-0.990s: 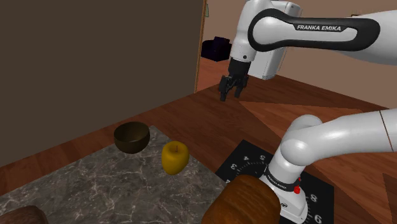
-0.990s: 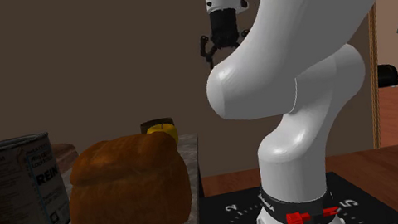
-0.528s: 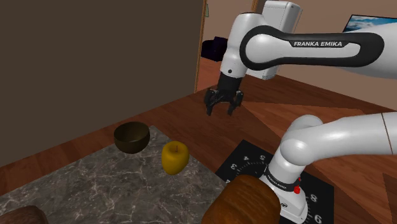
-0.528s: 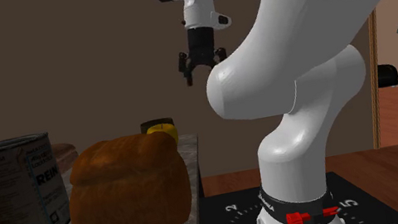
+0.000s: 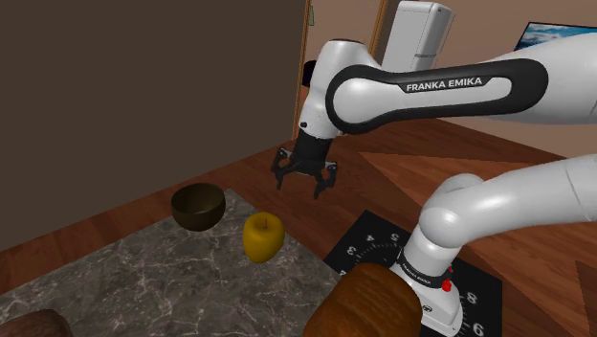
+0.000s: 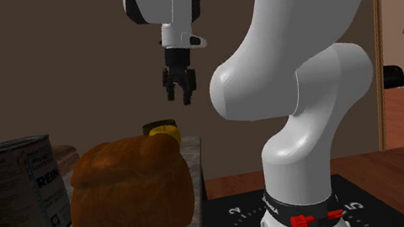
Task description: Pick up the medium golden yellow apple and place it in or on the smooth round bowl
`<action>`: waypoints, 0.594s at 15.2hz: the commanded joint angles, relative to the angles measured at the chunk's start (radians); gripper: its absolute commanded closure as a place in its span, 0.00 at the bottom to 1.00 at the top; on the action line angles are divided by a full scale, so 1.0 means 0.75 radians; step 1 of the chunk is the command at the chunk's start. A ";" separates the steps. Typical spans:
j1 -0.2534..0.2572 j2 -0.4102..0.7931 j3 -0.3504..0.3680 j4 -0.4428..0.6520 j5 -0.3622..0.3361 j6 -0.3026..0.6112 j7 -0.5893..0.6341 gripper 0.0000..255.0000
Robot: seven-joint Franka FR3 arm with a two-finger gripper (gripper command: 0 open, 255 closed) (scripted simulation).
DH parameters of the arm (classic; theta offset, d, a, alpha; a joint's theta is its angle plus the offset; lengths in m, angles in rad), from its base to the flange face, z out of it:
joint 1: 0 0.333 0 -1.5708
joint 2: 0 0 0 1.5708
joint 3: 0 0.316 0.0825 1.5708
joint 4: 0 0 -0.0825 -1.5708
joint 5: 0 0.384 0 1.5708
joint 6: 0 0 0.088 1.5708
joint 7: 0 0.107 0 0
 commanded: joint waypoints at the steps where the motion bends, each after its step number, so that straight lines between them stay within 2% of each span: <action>1: -0.028 0.060 0.100 0.019 0.069 0.085 0.165 0.00; 4: -0.108 0.184 0.246 0.088 0.126 0.209 0.390 0.00; 9: -0.117 0.238 0.297 0.059 0.148 0.296 0.386 0.00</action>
